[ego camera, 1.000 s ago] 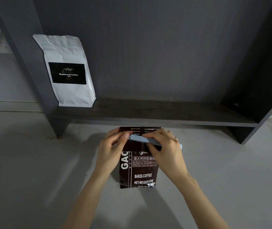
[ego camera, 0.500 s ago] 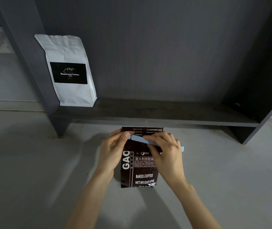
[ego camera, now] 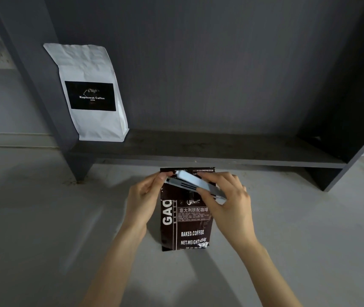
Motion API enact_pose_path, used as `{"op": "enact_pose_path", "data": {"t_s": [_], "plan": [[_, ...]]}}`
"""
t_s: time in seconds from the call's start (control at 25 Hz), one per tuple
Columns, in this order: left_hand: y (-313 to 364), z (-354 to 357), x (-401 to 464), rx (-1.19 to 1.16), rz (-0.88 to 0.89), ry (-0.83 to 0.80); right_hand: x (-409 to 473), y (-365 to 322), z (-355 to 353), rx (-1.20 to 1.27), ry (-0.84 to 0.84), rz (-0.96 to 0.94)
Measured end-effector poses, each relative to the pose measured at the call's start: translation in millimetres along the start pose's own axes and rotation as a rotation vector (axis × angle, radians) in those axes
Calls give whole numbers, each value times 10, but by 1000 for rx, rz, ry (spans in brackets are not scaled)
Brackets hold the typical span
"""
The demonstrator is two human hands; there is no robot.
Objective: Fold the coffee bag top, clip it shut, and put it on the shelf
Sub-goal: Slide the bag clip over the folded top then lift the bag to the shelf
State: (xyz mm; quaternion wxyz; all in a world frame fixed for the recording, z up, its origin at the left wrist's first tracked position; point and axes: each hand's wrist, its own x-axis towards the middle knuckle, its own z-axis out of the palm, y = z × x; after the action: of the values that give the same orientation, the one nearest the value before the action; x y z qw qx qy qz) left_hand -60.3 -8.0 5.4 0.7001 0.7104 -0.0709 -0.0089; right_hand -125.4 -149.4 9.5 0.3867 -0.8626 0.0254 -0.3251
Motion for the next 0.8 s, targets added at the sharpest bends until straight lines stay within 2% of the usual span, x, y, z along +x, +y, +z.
{"op": "enact_pose_path", "data": {"t_s": [0.36,0.48,0.8], "plan": [[-51,-23,49,6,-69,40,-72,220,-217,31,-81,93],[-54,-16,69,-15,-61,31,-80,212,-312,114,-148,143],[-79,-21,69,-19,-36,25,-96,229,-469,412,-198,361]]}}
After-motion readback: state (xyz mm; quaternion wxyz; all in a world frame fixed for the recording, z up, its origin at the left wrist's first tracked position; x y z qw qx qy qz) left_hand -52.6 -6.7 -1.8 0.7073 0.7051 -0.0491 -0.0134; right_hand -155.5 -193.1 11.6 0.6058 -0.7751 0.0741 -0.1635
